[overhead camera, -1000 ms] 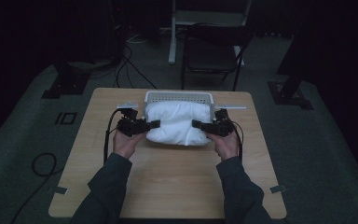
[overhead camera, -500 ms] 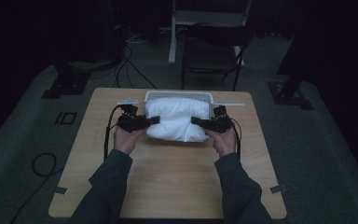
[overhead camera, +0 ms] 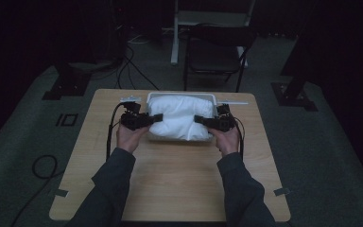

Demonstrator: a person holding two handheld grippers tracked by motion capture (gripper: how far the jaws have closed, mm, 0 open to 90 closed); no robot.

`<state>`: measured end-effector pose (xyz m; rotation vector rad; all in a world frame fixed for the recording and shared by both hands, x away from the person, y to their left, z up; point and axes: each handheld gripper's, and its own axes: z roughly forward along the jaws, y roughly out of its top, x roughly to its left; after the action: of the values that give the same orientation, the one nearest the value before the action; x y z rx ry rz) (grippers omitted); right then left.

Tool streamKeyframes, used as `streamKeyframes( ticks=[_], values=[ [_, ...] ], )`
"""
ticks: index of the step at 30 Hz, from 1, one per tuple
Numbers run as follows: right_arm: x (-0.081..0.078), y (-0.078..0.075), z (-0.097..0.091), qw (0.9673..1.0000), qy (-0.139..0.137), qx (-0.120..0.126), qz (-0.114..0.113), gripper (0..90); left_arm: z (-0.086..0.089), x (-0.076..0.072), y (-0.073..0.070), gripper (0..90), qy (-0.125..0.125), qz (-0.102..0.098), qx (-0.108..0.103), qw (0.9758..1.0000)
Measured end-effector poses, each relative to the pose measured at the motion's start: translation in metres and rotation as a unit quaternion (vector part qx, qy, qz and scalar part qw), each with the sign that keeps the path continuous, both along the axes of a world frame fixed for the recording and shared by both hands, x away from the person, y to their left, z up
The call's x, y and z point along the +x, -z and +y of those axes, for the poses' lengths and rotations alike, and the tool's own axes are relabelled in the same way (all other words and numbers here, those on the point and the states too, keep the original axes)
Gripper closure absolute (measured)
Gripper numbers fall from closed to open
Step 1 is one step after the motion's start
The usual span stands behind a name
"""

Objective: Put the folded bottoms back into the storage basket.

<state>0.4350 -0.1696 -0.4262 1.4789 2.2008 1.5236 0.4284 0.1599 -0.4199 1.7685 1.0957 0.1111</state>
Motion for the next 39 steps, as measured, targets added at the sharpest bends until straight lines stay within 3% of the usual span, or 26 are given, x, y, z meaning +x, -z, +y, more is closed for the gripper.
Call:
streamKeyframes(
  ticks=[28, 39],
  values=[
    [0.02, 0.0, -0.006, 0.9999, 0.015, 0.003, 0.004, 56.0, -0.01, 0.023, -0.007, 58.7, -0.001, -0.001, 0.01, 0.9999],
    [0.03, 0.0, -0.004, 0.9998, 0.016, -0.006, 0.005, 56.0, -0.009, 0.03, -0.002, 58.6, -0.008, 0.001, 0.005, 1.0]
  ],
)
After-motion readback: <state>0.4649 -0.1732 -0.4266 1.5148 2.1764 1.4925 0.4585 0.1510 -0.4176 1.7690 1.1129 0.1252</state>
